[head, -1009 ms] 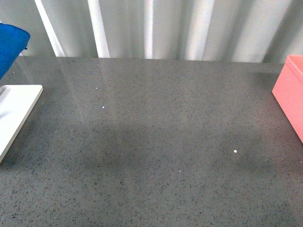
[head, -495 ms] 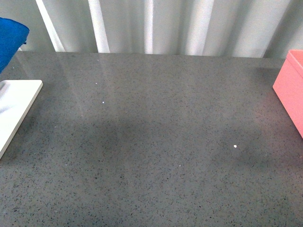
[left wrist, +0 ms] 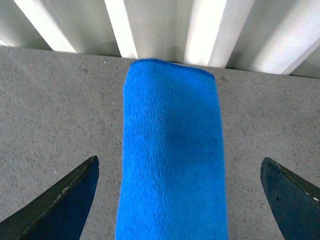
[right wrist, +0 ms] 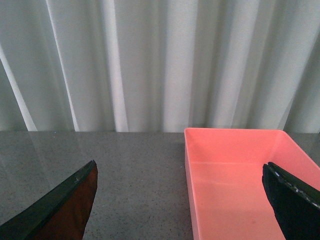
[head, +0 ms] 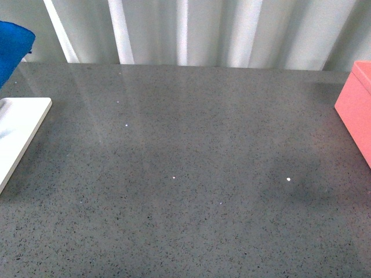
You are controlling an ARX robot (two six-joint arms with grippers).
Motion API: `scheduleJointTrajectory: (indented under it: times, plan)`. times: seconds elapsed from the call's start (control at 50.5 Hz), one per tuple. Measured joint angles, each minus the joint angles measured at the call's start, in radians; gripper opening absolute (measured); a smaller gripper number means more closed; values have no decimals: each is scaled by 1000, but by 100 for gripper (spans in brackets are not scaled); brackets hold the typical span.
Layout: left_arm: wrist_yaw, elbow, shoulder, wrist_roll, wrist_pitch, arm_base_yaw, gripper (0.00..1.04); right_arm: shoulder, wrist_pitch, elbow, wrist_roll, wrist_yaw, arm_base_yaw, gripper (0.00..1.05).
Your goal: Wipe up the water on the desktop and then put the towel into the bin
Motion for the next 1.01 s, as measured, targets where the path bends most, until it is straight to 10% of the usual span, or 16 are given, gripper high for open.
scheduleJointTrajectory:
  times: [1.009]
  plan:
    - [-41, 135, 290, 156, -9, -28, 98, 0, 0, 0, 0, 0, 0, 98]
